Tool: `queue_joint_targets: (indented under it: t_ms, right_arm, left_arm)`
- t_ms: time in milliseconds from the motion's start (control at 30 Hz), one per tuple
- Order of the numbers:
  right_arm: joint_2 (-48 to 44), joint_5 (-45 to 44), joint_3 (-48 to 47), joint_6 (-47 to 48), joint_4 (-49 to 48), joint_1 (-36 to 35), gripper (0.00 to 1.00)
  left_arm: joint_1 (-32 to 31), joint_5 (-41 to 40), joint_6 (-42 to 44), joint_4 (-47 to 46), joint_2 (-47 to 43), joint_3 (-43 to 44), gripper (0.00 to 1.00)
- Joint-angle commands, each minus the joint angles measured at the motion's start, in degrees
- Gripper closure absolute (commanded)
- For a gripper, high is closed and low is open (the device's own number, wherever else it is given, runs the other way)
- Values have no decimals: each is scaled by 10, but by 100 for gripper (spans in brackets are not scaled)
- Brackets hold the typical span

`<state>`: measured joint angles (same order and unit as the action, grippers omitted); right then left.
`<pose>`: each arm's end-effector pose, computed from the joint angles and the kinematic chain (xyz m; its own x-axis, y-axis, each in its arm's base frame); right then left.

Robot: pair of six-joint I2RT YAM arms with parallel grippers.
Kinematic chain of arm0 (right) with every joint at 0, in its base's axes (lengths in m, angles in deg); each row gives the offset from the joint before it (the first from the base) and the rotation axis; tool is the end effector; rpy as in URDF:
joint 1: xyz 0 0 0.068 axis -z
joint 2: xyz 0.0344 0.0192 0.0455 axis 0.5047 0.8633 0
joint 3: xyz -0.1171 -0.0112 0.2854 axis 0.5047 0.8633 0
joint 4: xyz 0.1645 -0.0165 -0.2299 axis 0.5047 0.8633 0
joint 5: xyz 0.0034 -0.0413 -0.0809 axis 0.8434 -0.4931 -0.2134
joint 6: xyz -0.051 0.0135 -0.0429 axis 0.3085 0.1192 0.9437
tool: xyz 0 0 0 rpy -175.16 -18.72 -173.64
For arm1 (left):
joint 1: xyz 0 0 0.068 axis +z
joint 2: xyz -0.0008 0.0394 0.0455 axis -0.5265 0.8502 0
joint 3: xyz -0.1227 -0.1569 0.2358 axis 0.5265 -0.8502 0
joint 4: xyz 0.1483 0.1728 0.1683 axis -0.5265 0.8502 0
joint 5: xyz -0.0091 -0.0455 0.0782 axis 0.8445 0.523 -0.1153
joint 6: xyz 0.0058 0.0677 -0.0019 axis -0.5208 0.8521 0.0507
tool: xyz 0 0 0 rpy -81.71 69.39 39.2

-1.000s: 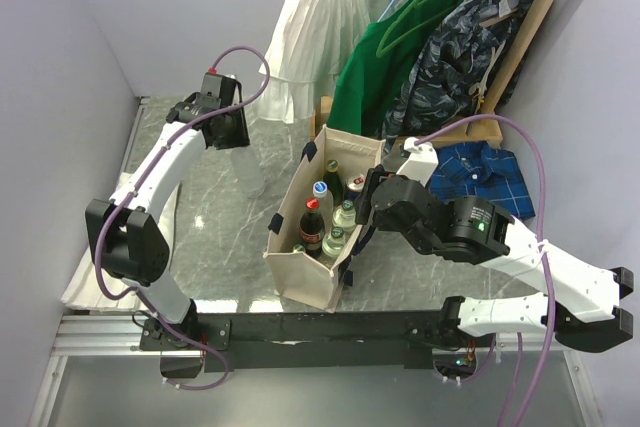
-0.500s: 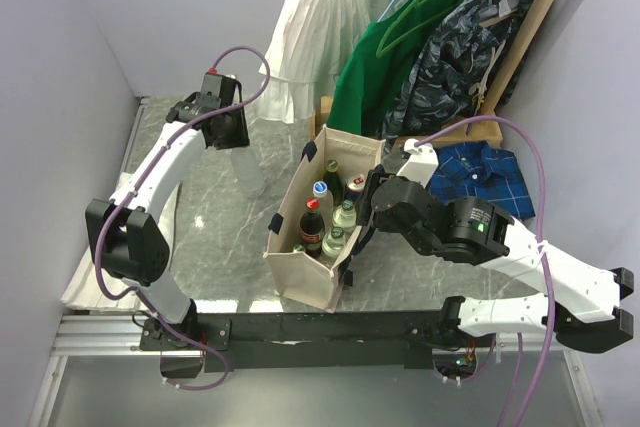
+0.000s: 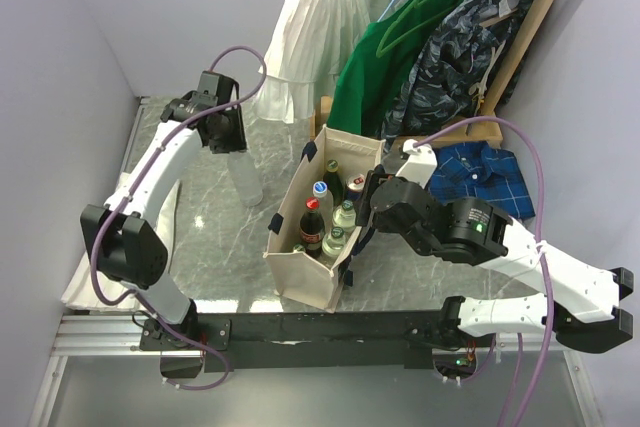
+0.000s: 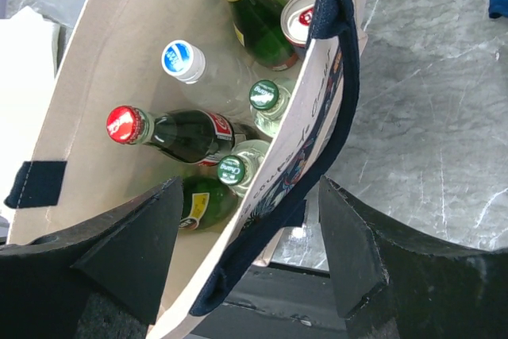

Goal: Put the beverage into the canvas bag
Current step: Pick up the drink from the center of the board.

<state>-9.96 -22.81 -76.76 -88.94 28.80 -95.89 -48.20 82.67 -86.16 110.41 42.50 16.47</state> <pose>0.1125 0.1669 0.4331 -0.6043 0.1975 -0.7719 -0.0919 0.9450 0.3138 0.3730 -0.1056 0.3669 -0.7983 -0.1741 -0.5766 -0.0835 0.9801 -0.1803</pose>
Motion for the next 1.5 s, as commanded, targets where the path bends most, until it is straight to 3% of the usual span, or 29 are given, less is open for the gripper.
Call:
queue_joint_targets:
  t_ms: [0,500,833,1033,1333,1467]
  right_arm:
    - [-8,-3,4,-5,-20,5,24]
    - [8,-3,-4,0,-3,5,24]
    - [70,-10,-38,-15,49,4,26]
    - [80,-3,-32,-31,57,5,39]
    - [74,11,-15,-47,68,5,69]
    - [74,14,-16,-54,84,5,87]
  left_arm:
    - [-1,9,3,-19,-62,56,99]
    - [-12,16,5,25,-110,69,99]
    - [-23,29,4,41,-161,79,99]
    - [-26,26,6,48,-186,94,99]
    - [-27,32,10,52,-205,108,99]
    - [-27,35,7,49,-220,109,99]
